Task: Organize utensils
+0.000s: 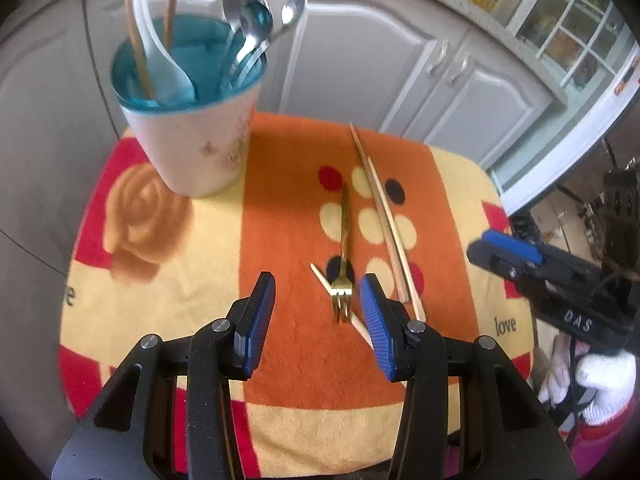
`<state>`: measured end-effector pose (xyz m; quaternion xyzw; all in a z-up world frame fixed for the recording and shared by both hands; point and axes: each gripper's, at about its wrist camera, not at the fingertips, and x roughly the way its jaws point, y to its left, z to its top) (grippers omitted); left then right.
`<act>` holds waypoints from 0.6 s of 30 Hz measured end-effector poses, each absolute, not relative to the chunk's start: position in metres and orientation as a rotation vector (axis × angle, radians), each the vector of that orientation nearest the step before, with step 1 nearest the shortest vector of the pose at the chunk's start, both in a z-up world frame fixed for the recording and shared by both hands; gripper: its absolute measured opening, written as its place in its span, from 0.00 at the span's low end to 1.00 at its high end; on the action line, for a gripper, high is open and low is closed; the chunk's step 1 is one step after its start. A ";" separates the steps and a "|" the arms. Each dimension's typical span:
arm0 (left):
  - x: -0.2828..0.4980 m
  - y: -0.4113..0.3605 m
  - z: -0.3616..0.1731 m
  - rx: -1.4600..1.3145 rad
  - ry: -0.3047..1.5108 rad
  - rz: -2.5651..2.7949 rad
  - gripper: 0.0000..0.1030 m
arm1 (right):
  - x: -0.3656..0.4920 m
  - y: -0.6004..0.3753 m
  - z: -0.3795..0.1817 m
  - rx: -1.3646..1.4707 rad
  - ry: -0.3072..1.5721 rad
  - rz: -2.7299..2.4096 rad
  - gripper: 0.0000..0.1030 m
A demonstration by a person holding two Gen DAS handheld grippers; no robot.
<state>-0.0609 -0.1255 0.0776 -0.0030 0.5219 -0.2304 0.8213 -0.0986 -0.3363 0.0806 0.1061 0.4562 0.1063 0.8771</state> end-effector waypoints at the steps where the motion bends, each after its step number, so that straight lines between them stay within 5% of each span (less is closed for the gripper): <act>1: -0.059 -0.127 0.076 -0.004 1.123 -0.497 0.42 | -0.094 -0.337 0.077 0.221 0.967 0.220 0.39; 18: 0.003 -0.179 0.039 0.050 1.188 -0.508 0.42 | 0.008 -0.346 0.048 0.185 1.033 0.249 0.31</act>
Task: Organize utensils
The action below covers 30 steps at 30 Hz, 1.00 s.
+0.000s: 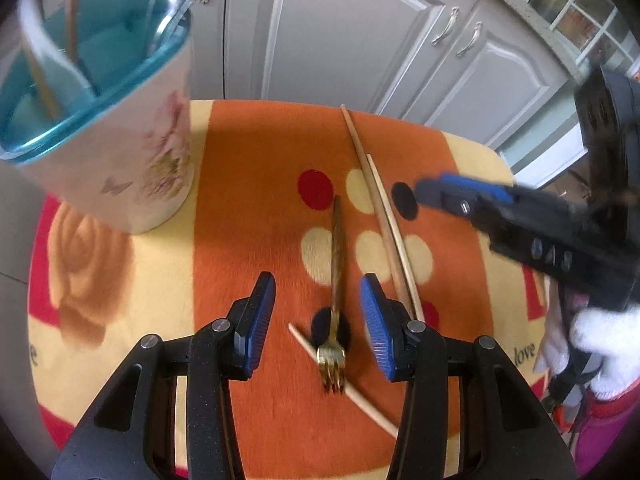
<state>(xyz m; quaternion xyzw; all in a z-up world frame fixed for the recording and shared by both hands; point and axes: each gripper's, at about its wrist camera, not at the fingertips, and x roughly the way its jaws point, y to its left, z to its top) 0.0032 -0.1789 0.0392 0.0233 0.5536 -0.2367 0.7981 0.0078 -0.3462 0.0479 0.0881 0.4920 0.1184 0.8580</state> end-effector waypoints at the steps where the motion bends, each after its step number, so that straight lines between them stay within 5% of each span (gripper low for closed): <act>1: 0.007 -0.182 0.037 0.053 1.195 -0.508 0.42 | 0.018 -0.346 0.047 0.179 1.040 0.254 0.31; 7: 0.024 -0.201 0.025 0.102 1.207 -0.514 0.42 | 0.075 -0.341 0.030 0.158 1.093 0.276 0.29; 12: 0.032 -0.206 0.014 0.096 1.218 -0.509 0.41 | 0.093 -0.328 0.016 0.067 1.120 0.282 0.14; 14: 0.036 -0.210 0.013 0.130 1.207 -0.502 0.37 | 0.097 -0.328 0.017 0.062 1.120 0.286 0.10; 16: 0.039 -0.212 0.013 0.149 1.206 -0.496 0.20 | 0.100 -0.329 0.018 0.071 1.124 0.291 0.09; 19: 0.045 -0.208 0.012 0.117 1.215 -0.529 0.08 | 0.099 -0.328 0.025 0.050 1.126 0.298 0.09; 30: 0.036 -0.150 0.053 -0.042 1.173 -0.518 0.06 | 0.041 -0.330 0.080 0.161 1.025 0.410 0.08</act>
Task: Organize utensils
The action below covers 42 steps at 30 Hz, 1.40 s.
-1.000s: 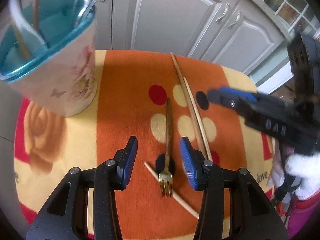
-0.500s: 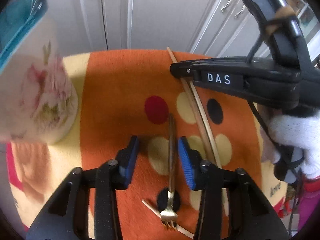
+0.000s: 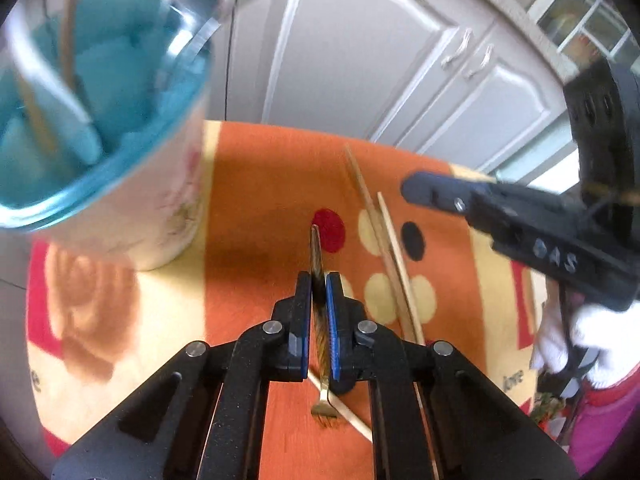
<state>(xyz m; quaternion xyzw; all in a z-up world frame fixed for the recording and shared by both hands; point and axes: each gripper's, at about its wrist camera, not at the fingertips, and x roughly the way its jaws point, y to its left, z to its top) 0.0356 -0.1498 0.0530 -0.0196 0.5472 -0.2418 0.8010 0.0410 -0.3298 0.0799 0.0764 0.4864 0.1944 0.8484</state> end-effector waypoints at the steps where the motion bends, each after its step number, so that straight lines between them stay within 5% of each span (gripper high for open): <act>1: 0.034 -0.147 0.055 -0.051 1.169 -0.521 0.06 | 0.034 -0.329 0.086 0.174 1.019 0.428 0.08; 9: 0.020 -0.122 0.072 -0.080 1.136 -0.506 0.06 | 0.037 -0.326 0.068 0.138 1.045 0.313 0.09; 13: -0.003 -0.117 0.082 -0.095 1.125 -0.515 0.06 | 0.067 -0.317 0.045 0.088 1.107 0.280 0.27; 16: -0.006 -0.107 0.086 -0.116 1.132 -0.519 0.06 | 0.084 -0.304 0.027 -0.008 1.166 0.249 0.29; 20: -0.004 -0.108 0.089 -0.122 1.124 -0.512 0.06 | 0.091 -0.297 0.024 -0.032 1.178 0.276 0.07; 42: -0.030 -0.062 0.154 -0.127 1.009 -0.485 0.05 | -0.057 -0.321 0.170 0.109 0.874 0.427 0.05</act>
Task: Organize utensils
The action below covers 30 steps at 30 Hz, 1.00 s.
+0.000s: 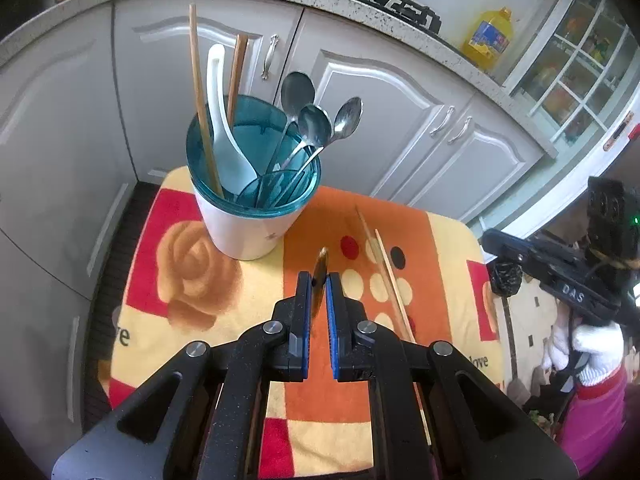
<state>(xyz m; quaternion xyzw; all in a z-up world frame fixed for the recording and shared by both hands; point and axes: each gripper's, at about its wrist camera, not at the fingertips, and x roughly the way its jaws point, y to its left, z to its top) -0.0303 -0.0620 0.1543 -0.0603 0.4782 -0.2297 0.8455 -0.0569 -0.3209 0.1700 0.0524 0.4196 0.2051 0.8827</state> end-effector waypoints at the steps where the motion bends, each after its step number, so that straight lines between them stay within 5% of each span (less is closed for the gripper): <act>1: -0.031 -0.061 0.156 -0.126 1.006 -0.484 0.05 | -0.059 -0.320 0.171 0.096 0.875 0.424 0.05; 5: -0.037 -0.056 0.163 -0.116 0.994 -0.487 0.05 | -0.053 -0.310 0.157 0.048 0.898 0.409 0.05; 7: -0.040 -0.054 0.165 -0.115 0.988 -0.489 0.05 | -0.043 -0.303 0.141 0.025 0.916 0.398 0.14; 8: -0.041 -0.052 0.166 -0.118 0.987 -0.488 0.05 | -0.034 -0.297 0.128 0.007 0.935 0.377 0.30; 10: -0.042 -0.049 0.167 -0.130 0.987 -0.485 0.05 | -0.014 -0.288 0.100 0.013 0.991 0.380 0.35; 13: -0.040 -0.046 0.170 -0.141 0.984 -0.484 0.05 | 0.017 -0.272 0.063 -0.024 1.064 0.356 0.35; 20: -0.034 -0.037 0.175 -0.159 0.982 -0.478 0.05 | 0.061 -0.261 0.015 -0.094 1.132 0.291 0.06; 30: -0.027 -0.016 0.196 -0.186 0.951 -0.464 0.05 | 0.004 -0.306 0.108 0.094 0.926 0.403 0.05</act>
